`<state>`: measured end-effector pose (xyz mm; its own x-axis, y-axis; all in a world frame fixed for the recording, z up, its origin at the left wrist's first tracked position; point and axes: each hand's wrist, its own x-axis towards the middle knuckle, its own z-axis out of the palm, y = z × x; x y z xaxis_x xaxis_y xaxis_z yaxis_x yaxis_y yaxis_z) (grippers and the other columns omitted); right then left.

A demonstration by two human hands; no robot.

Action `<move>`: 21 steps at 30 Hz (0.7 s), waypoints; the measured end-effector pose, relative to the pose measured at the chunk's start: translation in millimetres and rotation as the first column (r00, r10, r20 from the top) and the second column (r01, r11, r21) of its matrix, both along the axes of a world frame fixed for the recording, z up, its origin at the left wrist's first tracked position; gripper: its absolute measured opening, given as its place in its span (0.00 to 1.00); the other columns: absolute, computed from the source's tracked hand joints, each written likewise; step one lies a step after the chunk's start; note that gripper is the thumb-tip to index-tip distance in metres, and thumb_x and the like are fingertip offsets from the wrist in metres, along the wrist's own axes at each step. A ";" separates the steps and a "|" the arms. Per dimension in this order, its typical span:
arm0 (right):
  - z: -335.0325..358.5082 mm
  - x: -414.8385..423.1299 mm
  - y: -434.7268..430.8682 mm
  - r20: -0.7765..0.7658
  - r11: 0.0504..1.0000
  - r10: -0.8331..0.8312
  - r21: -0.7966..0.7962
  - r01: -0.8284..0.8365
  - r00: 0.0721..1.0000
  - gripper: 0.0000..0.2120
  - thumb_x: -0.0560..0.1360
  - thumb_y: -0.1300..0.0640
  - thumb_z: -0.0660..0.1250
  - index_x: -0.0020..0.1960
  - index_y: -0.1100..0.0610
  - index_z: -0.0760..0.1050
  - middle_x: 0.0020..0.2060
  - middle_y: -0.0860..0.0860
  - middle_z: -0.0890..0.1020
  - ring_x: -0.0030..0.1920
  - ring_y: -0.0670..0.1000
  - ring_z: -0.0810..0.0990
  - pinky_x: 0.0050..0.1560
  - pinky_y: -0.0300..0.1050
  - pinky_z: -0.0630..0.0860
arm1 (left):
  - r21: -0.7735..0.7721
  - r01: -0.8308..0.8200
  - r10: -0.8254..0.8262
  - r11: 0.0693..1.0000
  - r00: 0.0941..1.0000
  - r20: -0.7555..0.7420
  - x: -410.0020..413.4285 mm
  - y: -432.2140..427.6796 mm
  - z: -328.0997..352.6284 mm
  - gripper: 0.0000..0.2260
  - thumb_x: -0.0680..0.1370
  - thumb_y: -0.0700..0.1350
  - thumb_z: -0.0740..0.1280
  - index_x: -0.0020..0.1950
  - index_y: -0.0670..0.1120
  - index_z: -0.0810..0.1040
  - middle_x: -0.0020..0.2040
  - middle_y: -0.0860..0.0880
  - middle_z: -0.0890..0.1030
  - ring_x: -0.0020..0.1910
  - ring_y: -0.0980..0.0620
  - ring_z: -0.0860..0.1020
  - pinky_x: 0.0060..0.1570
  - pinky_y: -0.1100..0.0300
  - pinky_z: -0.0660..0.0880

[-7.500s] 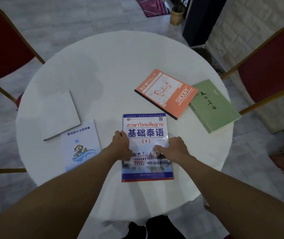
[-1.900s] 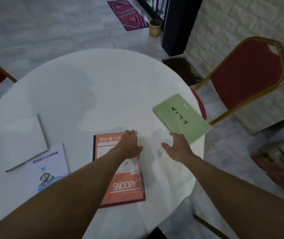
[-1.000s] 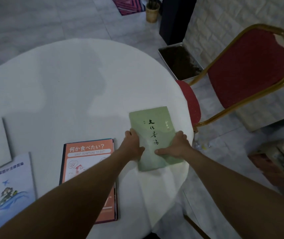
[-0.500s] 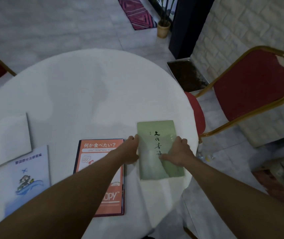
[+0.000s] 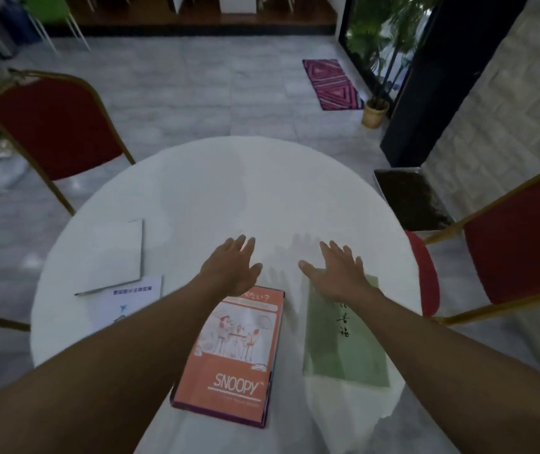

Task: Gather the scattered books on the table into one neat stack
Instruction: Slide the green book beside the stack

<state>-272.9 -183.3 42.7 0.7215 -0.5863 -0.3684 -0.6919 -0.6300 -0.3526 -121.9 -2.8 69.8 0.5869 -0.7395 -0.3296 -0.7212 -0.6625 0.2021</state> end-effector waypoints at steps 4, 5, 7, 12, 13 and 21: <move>11.3 33.4 17.7 0.006 0.995 0.095 -0.028 -0.095 0.995 0.42 0.77 0.28 0.49 0.82 0.52 0.48 0.82 0.52 0.49 0.81 0.57 0.44 0.78 0.60 0.40 | 0.005 -0.069 0.069 0.998 0.997 0.030 17.2 27.1 12.0 0.30 0.83 0.58 0.51 0.81 0.47 0.48 0.81 0.44 0.49 0.80 0.42 0.49 0.77 0.47 0.51; 13.9 41.4 22.0 0.004 0.993 0.114 -0.032 -0.113 0.994 0.42 0.77 0.29 0.49 0.82 0.52 0.48 0.82 0.52 0.49 0.81 0.57 0.44 0.78 0.60 0.41 | 0.006 -0.090 0.090 0.996 0.996 0.027 22.2 34.1 14.4 0.30 0.83 0.58 0.51 0.81 0.47 0.48 0.81 0.44 0.48 0.80 0.42 0.49 0.77 0.46 0.51; 18.7 55.7 29.8 0.005 0.990 0.137 -0.030 -0.137 0.990 0.42 0.77 0.29 0.49 0.82 0.52 0.48 0.82 0.52 0.49 0.81 0.57 0.44 0.78 0.60 0.41 | 0.009 -0.126 0.126 0.992 0.992 0.018 33.2 46.8 18.2 0.30 0.83 0.57 0.51 0.81 0.48 0.47 0.81 0.45 0.48 0.80 0.42 0.48 0.77 0.47 0.50; 26.2 84.4 50.6 0.043 0.989 0.145 -0.012 -0.144 0.989 0.41 0.78 0.29 0.50 0.82 0.52 0.49 0.82 0.52 0.50 0.81 0.56 0.45 0.79 0.58 0.41 | 0.012 -0.157 0.157 0.987 0.988 0.004 61.0 74.8 24.5 0.30 0.83 0.57 0.51 0.81 0.47 0.47 0.81 0.45 0.49 0.80 0.42 0.49 0.78 0.47 0.51; 26.6 88.9 55.3 0.048 0.990 0.142 -0.007 -0.142 0.989 0.41 0.78 0.30 0.50 0.82 0.52 0.49 0.82 0.52 0.50 0.82 0.55 0.45 0.79 0.58 0.41 | 0.010 -0.160 0.160 0.987 0.987 0.004 66.3 80.0 24.8 0.30 0.83 0.57 0.51 0.81 0.47 0.47 0.81 0.45 0.49 0.80 0.42 0.49 0.78 0.47 0.51; 30.3 120.2 91.5 0.076 0.994 0.109 0.005 -0.110 0.991 0.40 0.78 0.30 0.50 0.82 0.54 0.52 0.81 0.53 0.54 0.81 0.56 0.49 0.79 0.60 0.46 | -0.012 -0.140 0.139 0.990 0.990 -0.017 106.0 111.9 27.8 0.30 0.83 0.57 0.52 0.81 0.47 0.47 0.81 0.45 0.49 0.80 0.44 0.49 0.77 0.49 0.52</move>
